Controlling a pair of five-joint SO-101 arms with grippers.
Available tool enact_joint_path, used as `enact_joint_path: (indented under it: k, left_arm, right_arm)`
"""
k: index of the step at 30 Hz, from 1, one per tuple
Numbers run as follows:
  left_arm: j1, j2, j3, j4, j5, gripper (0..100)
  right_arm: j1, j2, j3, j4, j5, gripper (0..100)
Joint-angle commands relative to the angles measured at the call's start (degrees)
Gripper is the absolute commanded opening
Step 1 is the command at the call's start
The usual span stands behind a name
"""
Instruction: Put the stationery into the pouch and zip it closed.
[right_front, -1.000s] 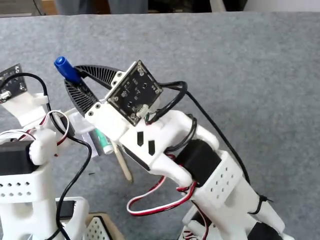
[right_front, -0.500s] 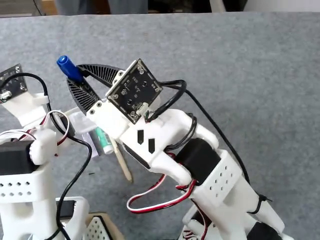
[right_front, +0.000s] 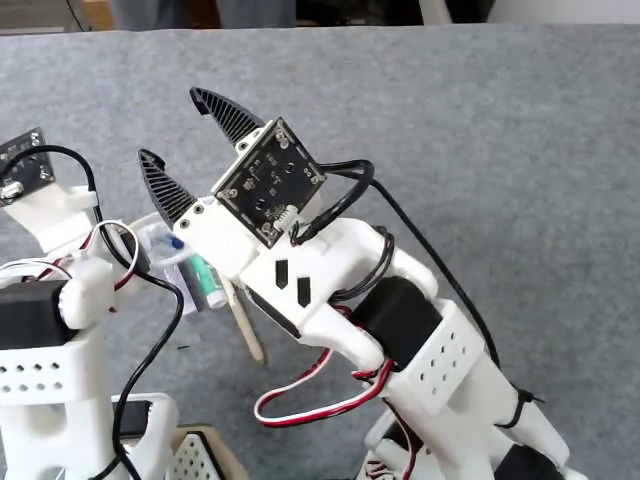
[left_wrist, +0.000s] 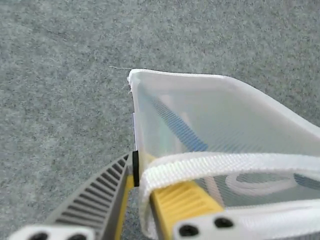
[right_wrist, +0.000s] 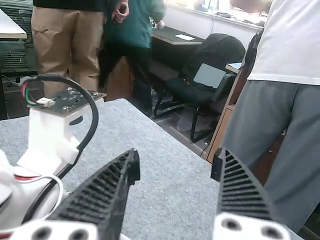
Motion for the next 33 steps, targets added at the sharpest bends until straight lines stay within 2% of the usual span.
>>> enact_joint_path:
  k: [1, 7, 12, 17, 24, 28, 33]
  left_arm:
    - [0.04, 0.7, -1.1, -1.14, -0.44, 3]
    - [-0.4, 0.7, -3.82, -0.7, -0.35, 3]
    - [-0.48, 0.7, -5.67, 0.35, -0.35, 3]
    - [-3.74, 0.7, -5.67, 0.26, -0.26, 3]
    - [-9.19, 0.7, -5.67, 0.26, -0.26, 3]
    - [-11.12, 0.7, -5.23, 0.26, -0.26, 3]
    - [-12.88, 0.7, -5.23, 0.26, -0.26, 3]
  right_arm:
    - [0.97, -1.27, -0.75, -0.88, 0.35, 24.0]
    - [7.38, -6.73, -1.8, 2.11, 0.26, 24.0]
    - [17.32, -12.0, -1.8, 18.2, 0.0, 24.0]
    - [25.32, -8.4, -1.89, 36.84, 0.35, 24.0]
    - [24.53, 9.01, -1.89, 43.43, 0.79, 24.0]
    - [21.8, 21.05, -2.33, 42.99, 6.33, 24.0]
    - [18.55, 34.07, -4.79, 41.58, 9.67, 24.0]
